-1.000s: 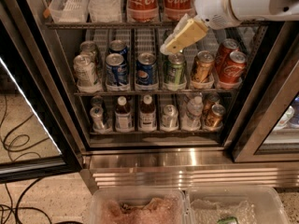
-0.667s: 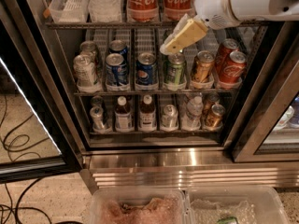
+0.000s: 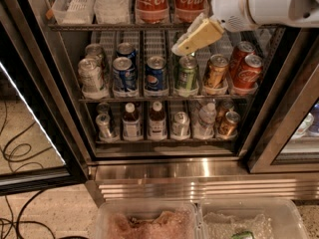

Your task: Pick coke can from top shelf of fridge

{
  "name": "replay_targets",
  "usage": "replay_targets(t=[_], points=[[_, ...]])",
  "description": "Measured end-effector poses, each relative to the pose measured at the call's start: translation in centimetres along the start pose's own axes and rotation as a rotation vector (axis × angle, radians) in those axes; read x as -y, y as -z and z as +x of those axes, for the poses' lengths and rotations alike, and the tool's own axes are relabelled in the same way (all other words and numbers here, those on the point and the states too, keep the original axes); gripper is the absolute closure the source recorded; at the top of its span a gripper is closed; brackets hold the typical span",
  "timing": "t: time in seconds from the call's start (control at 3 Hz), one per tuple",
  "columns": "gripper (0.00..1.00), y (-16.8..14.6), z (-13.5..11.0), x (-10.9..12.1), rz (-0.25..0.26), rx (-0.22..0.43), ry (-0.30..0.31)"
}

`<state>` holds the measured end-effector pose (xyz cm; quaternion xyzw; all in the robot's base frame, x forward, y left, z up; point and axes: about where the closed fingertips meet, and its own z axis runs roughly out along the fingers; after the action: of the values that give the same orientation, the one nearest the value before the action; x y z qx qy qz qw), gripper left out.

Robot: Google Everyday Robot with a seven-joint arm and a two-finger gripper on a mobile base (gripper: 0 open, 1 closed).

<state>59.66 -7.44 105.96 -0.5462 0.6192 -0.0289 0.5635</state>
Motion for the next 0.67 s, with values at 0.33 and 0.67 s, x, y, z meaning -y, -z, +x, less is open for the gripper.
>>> replay_targets(t=[0.33,0.67], points=[[0.0,0.21,0.46,0.33,0.02,-0.013,-0.007],[0.0,0.1,0.92,1.04,0.032,-0.027,-0.001]])
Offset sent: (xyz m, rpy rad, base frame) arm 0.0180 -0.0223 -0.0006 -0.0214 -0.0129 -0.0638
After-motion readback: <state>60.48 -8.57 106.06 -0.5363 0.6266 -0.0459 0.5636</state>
